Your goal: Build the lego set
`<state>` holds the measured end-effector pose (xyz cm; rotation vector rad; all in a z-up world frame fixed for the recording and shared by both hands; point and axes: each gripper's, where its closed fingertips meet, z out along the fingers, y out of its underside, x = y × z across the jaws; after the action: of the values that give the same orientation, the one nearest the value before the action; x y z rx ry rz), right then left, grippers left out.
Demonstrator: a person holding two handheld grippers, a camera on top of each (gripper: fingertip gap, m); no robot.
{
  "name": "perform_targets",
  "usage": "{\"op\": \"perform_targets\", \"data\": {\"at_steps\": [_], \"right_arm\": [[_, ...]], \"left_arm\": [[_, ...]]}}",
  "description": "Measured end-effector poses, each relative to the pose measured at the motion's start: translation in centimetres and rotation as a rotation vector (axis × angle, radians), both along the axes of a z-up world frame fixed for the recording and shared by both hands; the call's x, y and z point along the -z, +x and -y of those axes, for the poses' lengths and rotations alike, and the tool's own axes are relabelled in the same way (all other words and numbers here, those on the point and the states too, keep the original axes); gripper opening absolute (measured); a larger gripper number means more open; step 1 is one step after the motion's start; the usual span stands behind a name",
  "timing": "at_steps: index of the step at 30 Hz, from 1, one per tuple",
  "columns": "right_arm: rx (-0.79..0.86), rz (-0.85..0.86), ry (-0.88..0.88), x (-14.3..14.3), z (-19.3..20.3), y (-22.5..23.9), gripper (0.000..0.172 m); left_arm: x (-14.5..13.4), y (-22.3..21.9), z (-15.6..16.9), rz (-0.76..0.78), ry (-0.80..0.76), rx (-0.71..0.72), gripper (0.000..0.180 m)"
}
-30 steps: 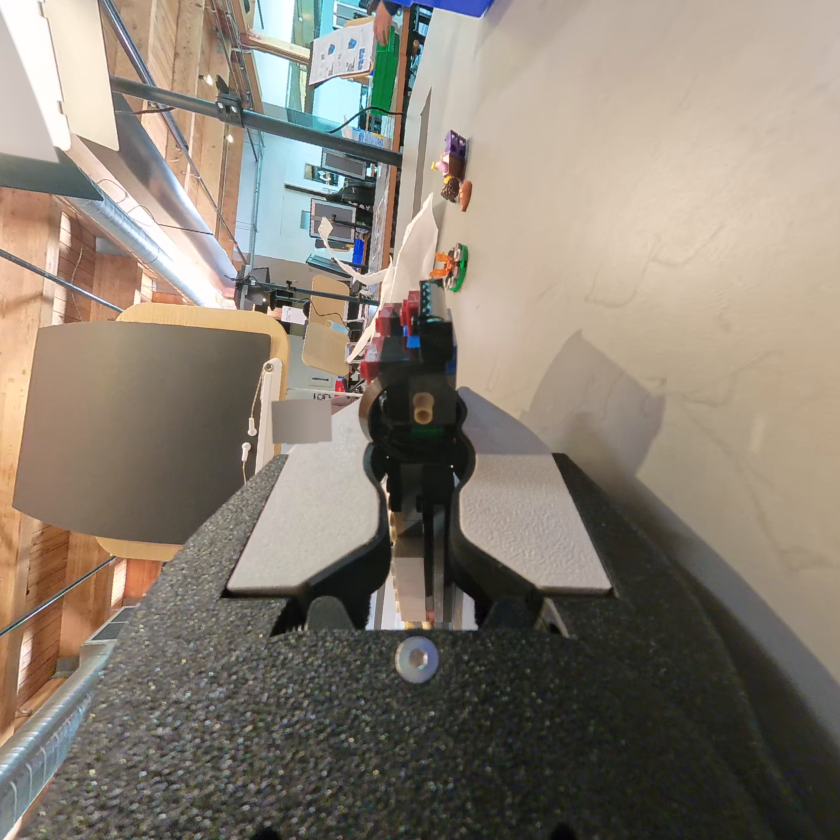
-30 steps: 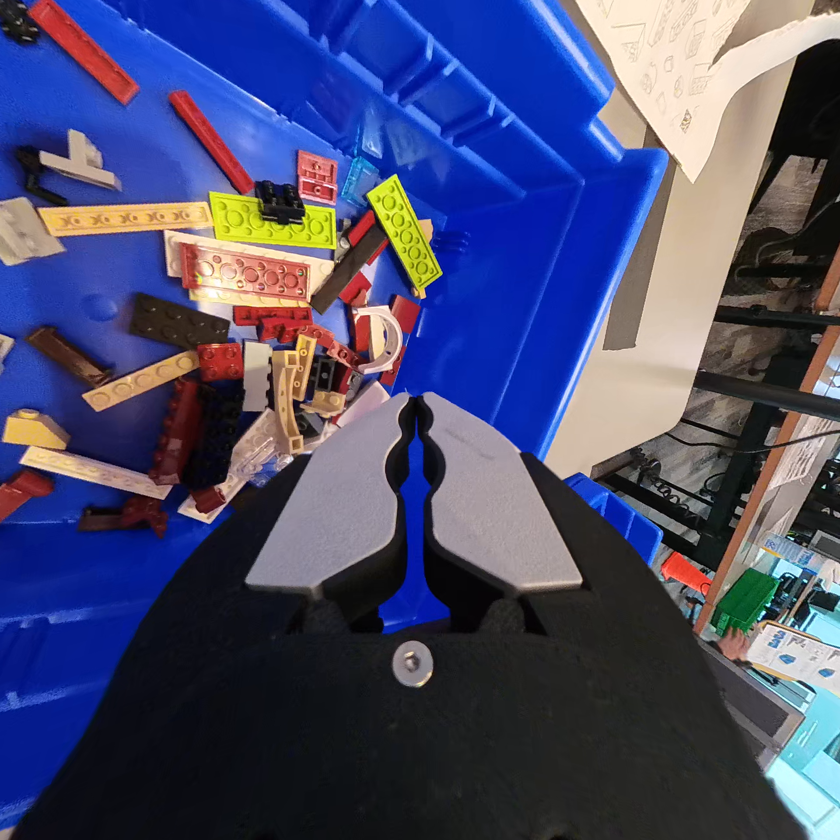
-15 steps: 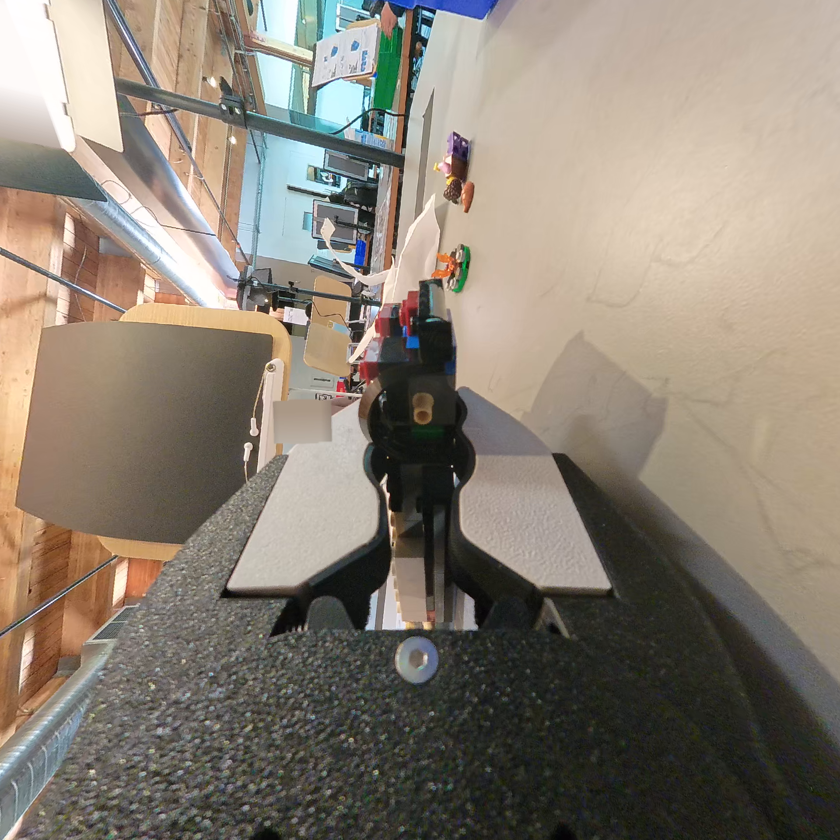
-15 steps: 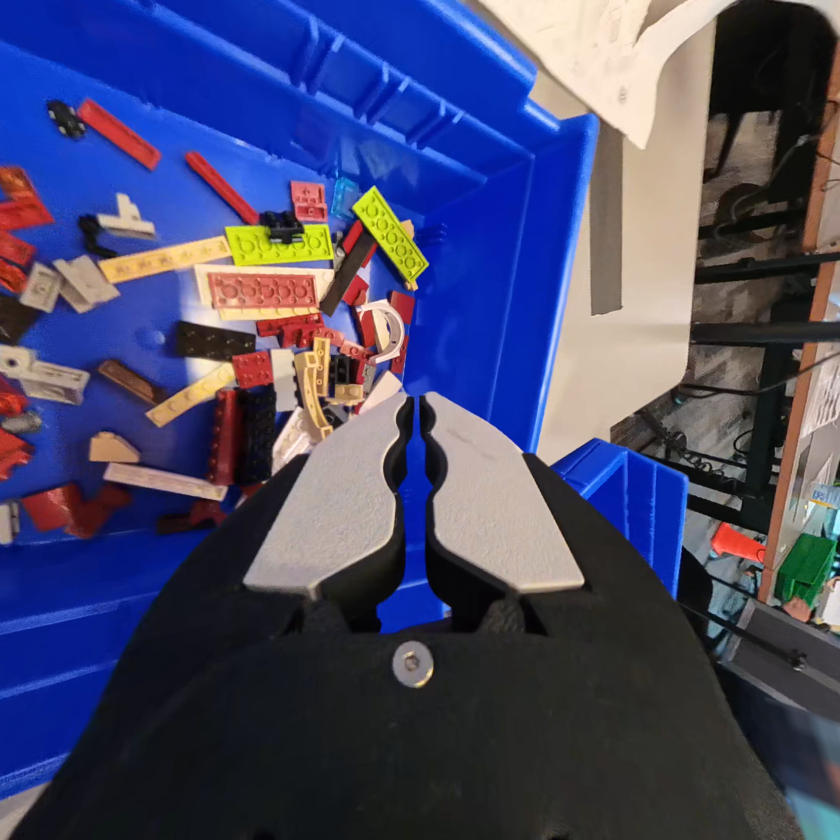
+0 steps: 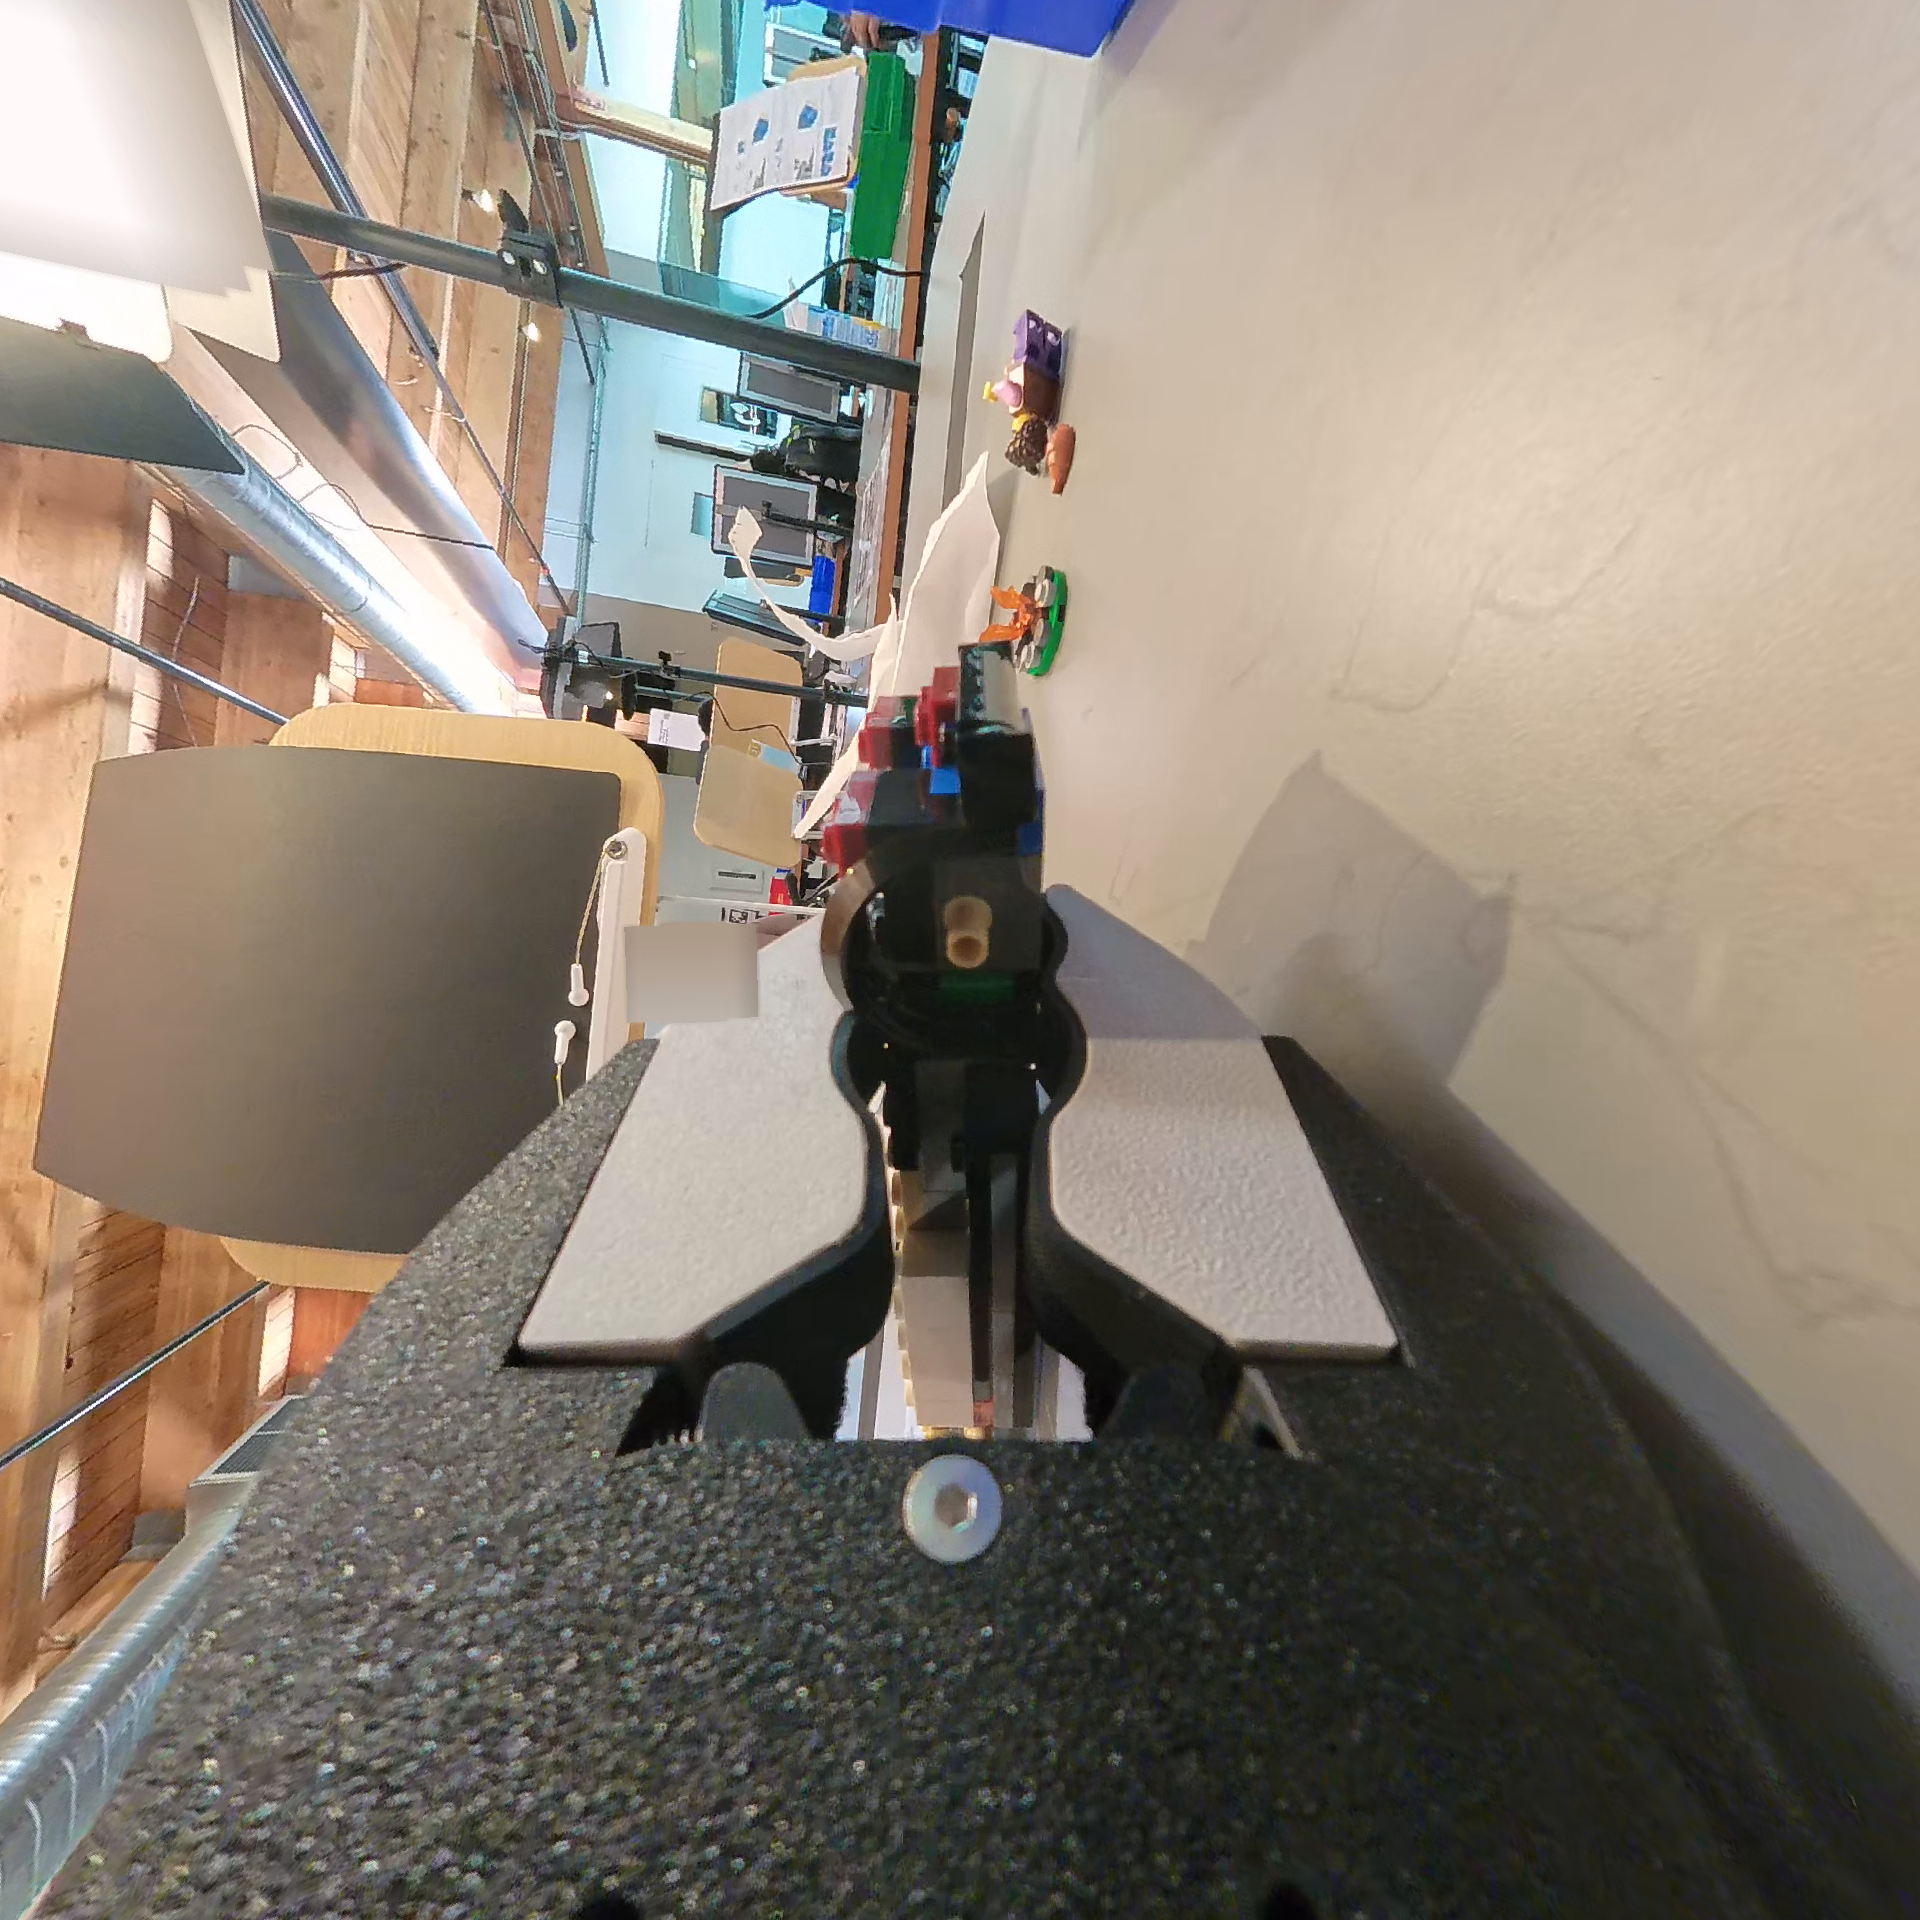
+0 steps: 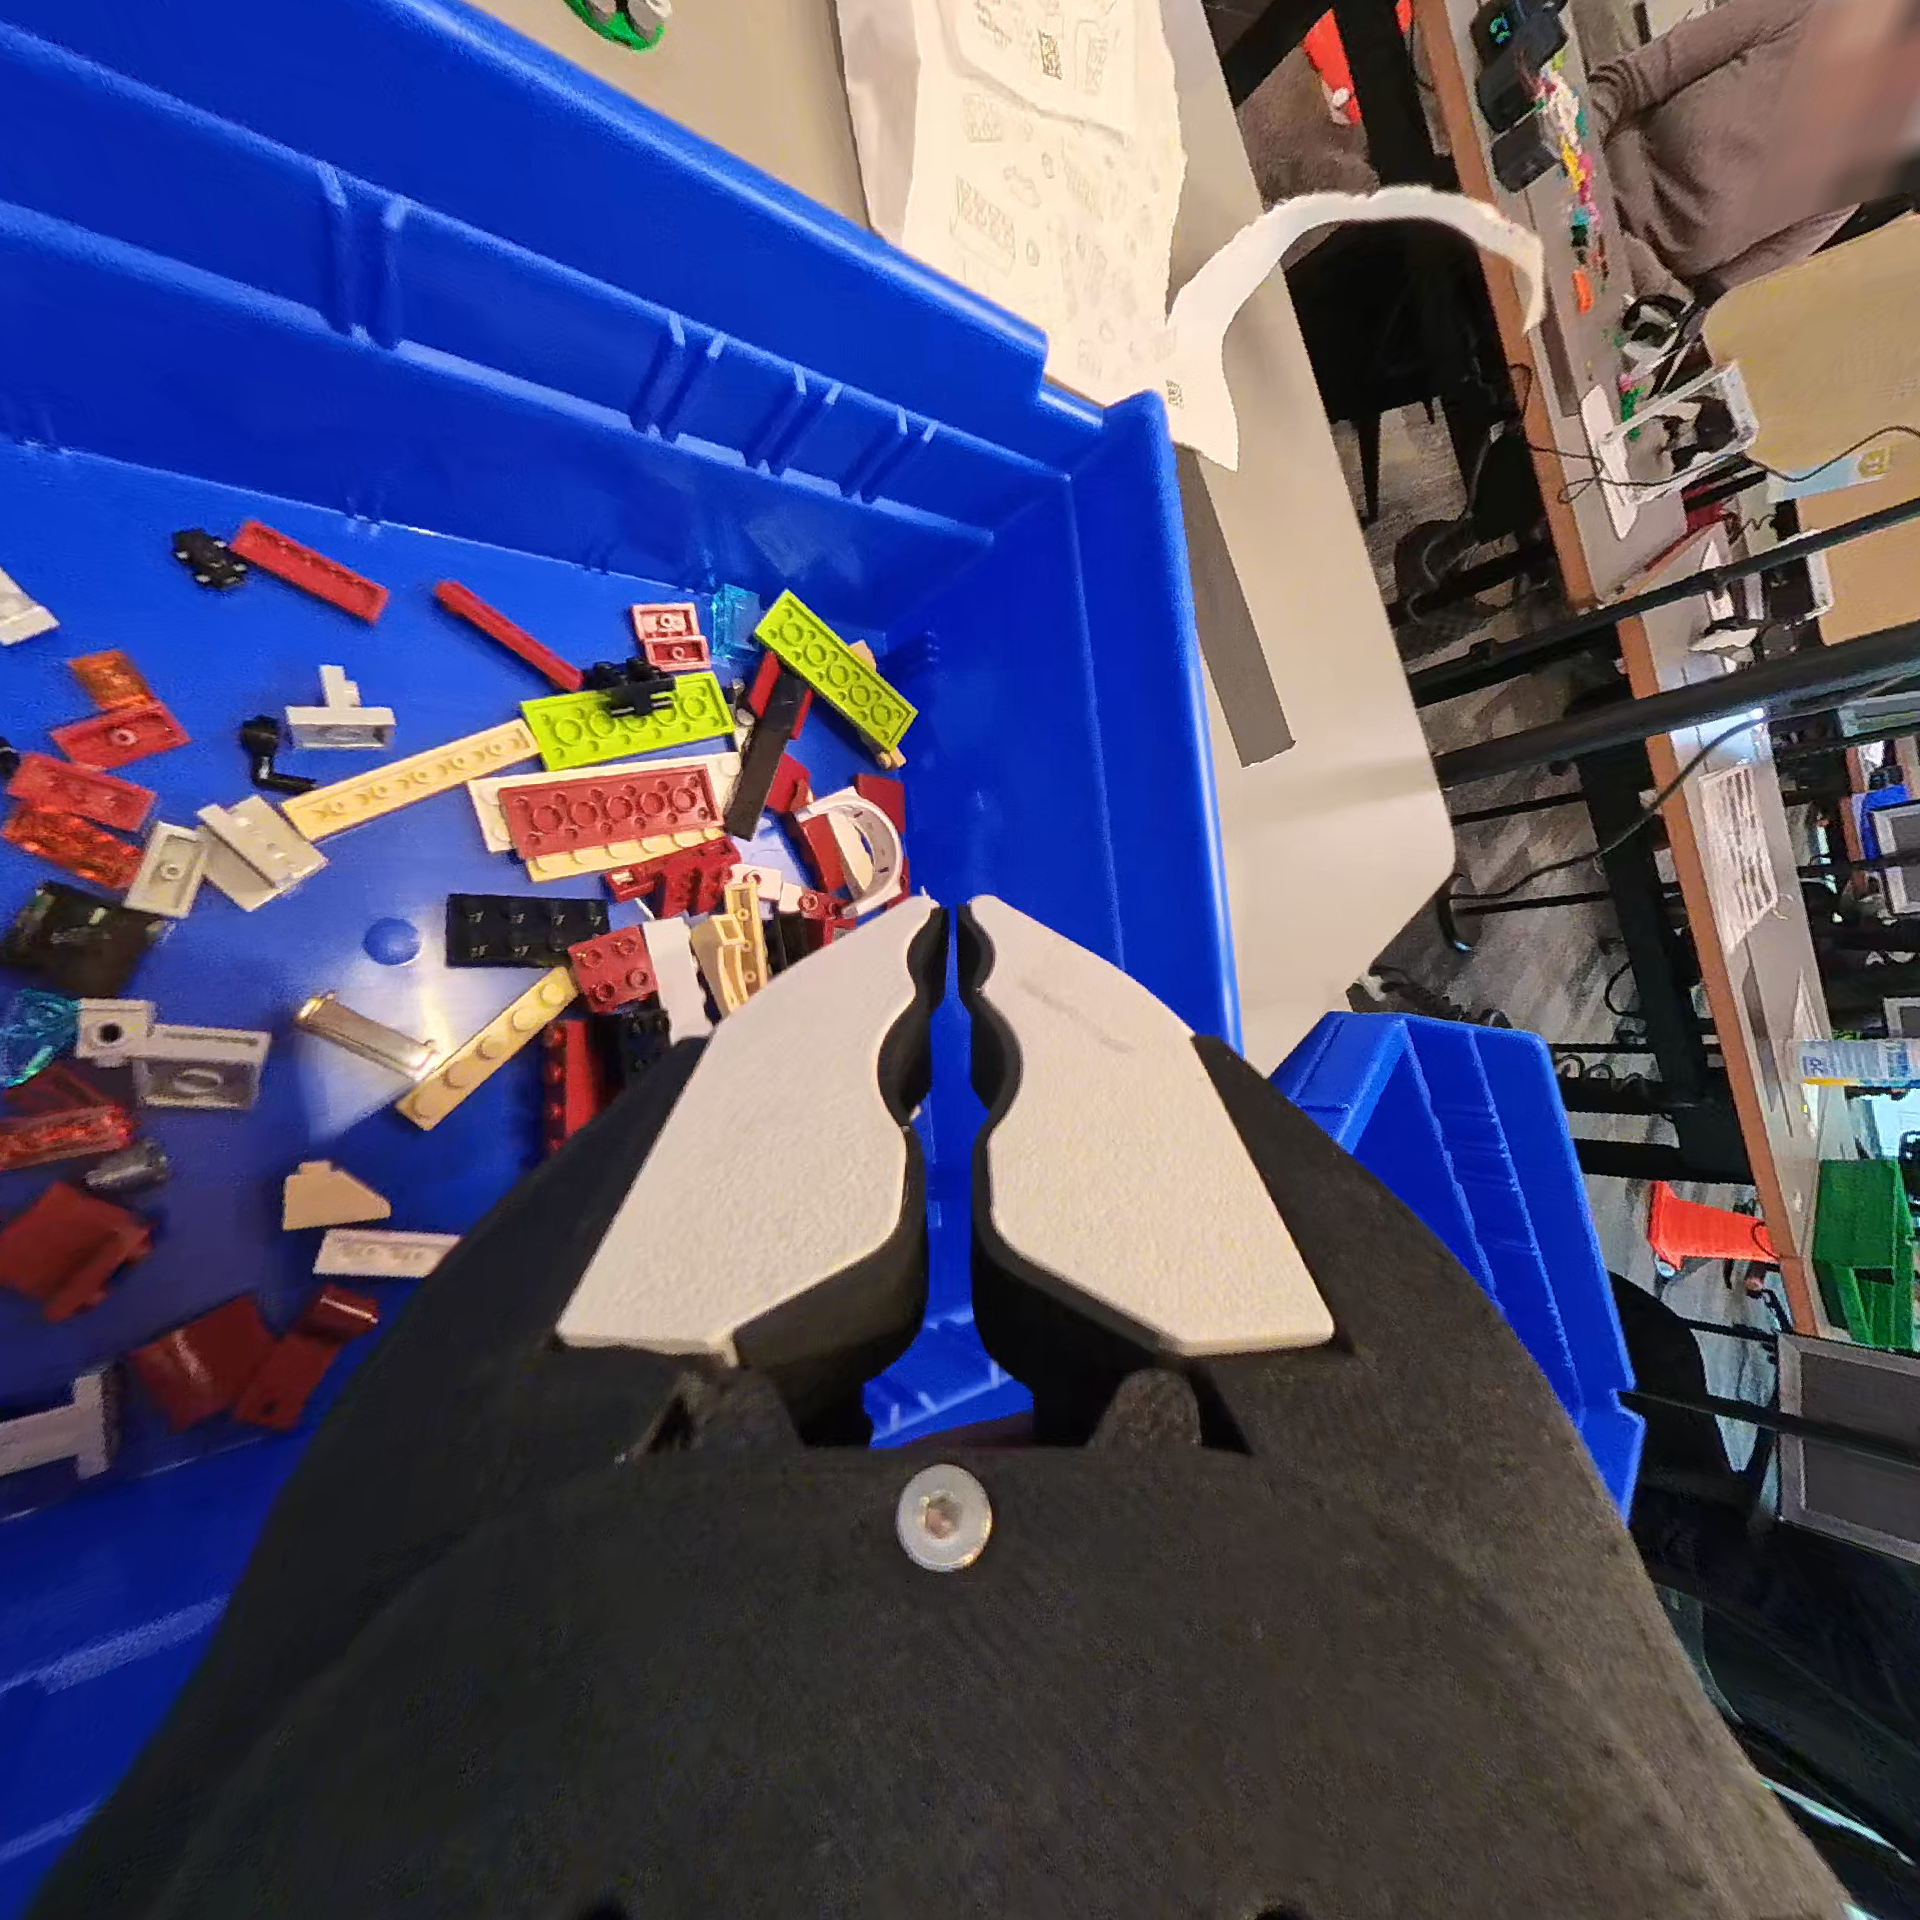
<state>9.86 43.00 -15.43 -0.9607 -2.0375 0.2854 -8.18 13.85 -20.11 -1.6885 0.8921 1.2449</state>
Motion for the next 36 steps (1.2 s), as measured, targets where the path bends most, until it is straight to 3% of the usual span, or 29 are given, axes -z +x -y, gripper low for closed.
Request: {"op": "perform_targets", "data": {"at_steps": [1,36], "right_arm": [[0.007,0.001,0.015,0.13,-0.18,-0.09,0.001],[0.03,0.003,0.061,0.61,-0.56,-0.24,0.0]], "left_arm": [[-0.02,0.0,0.0,0.001,0.001,0.0,0.025],[-0.02,-0.04,0.12,0.003,-0.008,0.001,0.025]]}}
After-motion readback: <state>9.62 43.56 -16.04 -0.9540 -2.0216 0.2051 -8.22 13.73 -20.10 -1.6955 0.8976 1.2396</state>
